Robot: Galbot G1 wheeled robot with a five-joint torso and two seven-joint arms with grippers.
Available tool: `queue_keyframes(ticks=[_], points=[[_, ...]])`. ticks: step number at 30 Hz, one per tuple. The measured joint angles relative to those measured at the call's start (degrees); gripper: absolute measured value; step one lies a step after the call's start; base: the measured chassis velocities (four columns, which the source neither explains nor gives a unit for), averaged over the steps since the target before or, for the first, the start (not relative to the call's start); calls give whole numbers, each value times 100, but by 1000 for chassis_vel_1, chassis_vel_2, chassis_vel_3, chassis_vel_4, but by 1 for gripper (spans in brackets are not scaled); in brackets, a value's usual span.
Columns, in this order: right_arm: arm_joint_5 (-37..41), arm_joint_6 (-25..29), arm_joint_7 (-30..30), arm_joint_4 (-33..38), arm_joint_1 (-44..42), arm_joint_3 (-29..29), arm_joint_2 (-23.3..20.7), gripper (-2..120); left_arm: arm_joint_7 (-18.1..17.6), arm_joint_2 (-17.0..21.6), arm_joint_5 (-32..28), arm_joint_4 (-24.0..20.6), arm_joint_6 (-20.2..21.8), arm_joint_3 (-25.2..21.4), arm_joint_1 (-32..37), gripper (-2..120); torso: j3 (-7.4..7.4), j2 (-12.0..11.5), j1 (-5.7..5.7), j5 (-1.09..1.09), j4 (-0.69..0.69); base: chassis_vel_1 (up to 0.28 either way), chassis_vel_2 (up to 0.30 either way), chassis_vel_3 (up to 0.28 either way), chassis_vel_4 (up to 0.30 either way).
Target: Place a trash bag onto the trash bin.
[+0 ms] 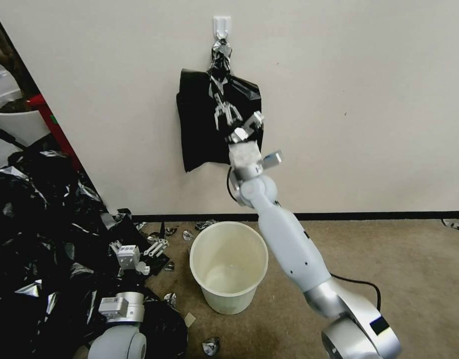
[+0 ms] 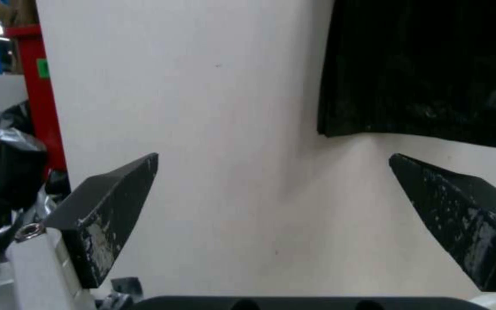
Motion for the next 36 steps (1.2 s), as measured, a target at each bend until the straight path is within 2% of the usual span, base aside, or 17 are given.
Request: queue_keyframes(ticks=[8, 12, 13, 20, 28, 32, 35, 36], points=[[83, -142, -664, 401, -592, 63, -92, 0, -3, 7, -2, 31, -20, -12, -15, 100, 0, 0, 0, 0, 0, 0, 0, 0, 0], [156, -378, -1540, 565, -944, 138, -288, 0, -5, 7, -6, 89, -20, -5, -50, 100, -1, 1, 0, 0, -1, 0, 0, 0, 0], [156, -378, -1540, 565, -944, 138, -288, 0, -5, 7, -6, 89, -20, -5, -50, 100, -1, 1, 0, 0, -1, 0, 0, 0, 0], [-152, -673, -2669, 498, -1208, 207, -563, 0, -12, 125, -231, 125, 13, -19, -164, 100, 0, 0, 0, 0, 0, 0, 0, 0, 0], [-529, -718, -3070, 299, -1311, 251, -648, 0, -13, 315, -521, 109, 8, 2, -290, 100, 0, 0, 0, 0, 0, 0, 0, 0, 0], [-709, -703, -3141, 159, -1252, 328, -650, 0, -4, 561, -916, 26, -53, 133, -540, 100, 0, 0, 0, -1, 0, 0, 0, 0, 0], [-796, -677, -3145, 104, -1172, 374, -691, 0, 34, 1129, -1520, -168, -57, 389, -1025, 100, 0, 0, 0, -3, 1, 0, 0, 0, 0], [-807, -671, -3138, 103, -1149, 381, -699, 0, 50, 1436, -1852, -275, 20, 491, -1258, 100, 0, 0, 0, -2, -1, 0, 0, 0, 0]])
